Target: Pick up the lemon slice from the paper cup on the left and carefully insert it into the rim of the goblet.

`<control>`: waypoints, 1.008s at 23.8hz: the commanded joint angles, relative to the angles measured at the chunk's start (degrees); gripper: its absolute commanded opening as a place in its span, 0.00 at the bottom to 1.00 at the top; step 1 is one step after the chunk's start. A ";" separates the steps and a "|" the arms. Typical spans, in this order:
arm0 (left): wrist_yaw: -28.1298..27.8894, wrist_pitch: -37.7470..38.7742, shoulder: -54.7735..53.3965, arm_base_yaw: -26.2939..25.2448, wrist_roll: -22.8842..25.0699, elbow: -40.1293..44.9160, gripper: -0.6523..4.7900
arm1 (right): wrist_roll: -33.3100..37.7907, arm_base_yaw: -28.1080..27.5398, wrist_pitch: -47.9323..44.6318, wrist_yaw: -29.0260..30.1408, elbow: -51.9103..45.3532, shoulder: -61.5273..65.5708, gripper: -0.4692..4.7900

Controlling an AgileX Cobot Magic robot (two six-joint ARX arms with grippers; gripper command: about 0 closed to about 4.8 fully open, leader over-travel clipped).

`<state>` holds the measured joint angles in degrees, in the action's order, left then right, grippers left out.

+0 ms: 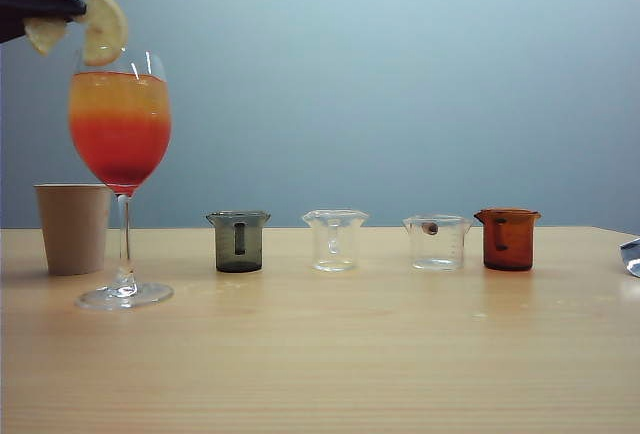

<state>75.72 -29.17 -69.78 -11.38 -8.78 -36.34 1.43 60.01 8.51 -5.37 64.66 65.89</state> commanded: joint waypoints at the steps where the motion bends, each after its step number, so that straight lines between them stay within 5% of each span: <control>1: -0.79 2.67 0.17 -0.04 3.04 0.02 0.11 | -0.20 0.02 -0.66 -0.13 0.39 -0.13 0.07; 24: -2.69 14.91 0.17 -0.04 13.53 0.02 0.11 | -0.20 0.04 -0.66 -0.13 0.39 -0.13 0.07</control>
<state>73.45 -15.55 -69.63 -11.38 4.27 -36.47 1.43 60.01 8.51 -5.39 64.66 65.89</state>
